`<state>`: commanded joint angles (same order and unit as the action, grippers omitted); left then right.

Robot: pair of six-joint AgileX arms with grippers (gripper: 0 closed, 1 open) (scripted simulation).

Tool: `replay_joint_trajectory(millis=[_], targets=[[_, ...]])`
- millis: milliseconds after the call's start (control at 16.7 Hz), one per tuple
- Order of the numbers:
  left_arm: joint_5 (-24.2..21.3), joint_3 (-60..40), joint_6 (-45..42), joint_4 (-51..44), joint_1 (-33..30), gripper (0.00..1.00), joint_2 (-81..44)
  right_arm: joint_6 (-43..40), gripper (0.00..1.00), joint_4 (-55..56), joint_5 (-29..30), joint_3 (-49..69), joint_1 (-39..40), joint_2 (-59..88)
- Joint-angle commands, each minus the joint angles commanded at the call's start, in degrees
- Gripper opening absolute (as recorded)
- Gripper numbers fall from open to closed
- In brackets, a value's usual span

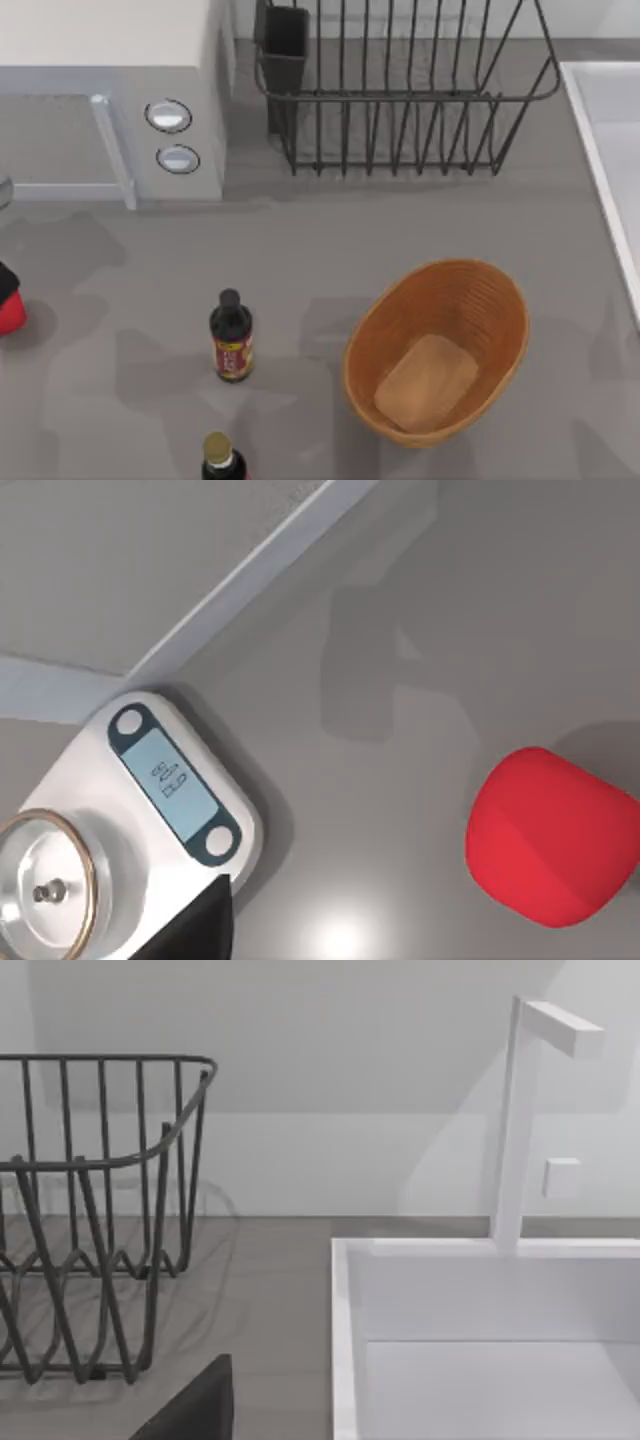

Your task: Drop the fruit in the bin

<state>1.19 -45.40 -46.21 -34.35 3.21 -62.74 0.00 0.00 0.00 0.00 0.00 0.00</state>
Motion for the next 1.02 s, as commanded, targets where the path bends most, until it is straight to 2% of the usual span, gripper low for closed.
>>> replay_joint_trajectory(millis=[300,540,720,1020], targets=[[-0.44,-16.39,-12.04,-11.71,2.40,1.00,-22.00,0.00,1.00,0.00,0.00,0.00,0.00,0.00],[-0.90,-23.43,-18.94,-20.06,3.15,1.00,-35.59,0.00,1.00,0.00,0.00,0.00,0.00,0.00],[-1.23,-25.87,-22.51,-23.40,3.14,1.00,-40.74,0.00,1.00,0.00,0.00,0.00,0.00,0.00],[-1.23,-25.93,-22.88,-23.59,2.92,1.00,-41.11,0.00,1.00,0.00,0.00,0.00,0.00,0.00]])
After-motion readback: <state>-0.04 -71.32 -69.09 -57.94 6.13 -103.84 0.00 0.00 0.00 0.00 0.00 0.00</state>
